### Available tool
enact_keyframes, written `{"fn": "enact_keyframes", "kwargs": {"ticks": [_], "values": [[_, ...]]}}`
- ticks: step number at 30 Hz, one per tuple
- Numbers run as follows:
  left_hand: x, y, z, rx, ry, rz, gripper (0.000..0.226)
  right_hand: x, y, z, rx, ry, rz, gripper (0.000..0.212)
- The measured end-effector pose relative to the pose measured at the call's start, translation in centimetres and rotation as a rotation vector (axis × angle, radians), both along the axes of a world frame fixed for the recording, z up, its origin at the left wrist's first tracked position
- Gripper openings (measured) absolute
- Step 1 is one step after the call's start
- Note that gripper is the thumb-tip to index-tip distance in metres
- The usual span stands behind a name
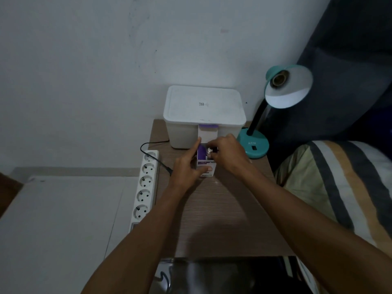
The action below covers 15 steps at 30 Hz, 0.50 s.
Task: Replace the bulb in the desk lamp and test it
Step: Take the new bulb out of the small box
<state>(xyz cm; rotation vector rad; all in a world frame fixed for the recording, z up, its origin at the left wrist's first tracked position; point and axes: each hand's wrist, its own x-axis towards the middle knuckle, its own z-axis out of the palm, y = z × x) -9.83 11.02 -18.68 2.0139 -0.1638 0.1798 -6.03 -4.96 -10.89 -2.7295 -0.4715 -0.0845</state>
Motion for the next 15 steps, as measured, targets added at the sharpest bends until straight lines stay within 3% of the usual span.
{"fn": "enact_keyframes", "kwargs": {"ticks": [9,15], "values": [[0.1,0.1,0.0,-0.018,0.027,0.006,0.108,-0.3,-0.3,0.1,0.138,-0.017,0.069,0.027],[0.1,-0.3,0.3,-0.043,0.047,0.012,0.105,-0.7,0.3,1.7,0.453,-0.073,0.003,0.025]]}}
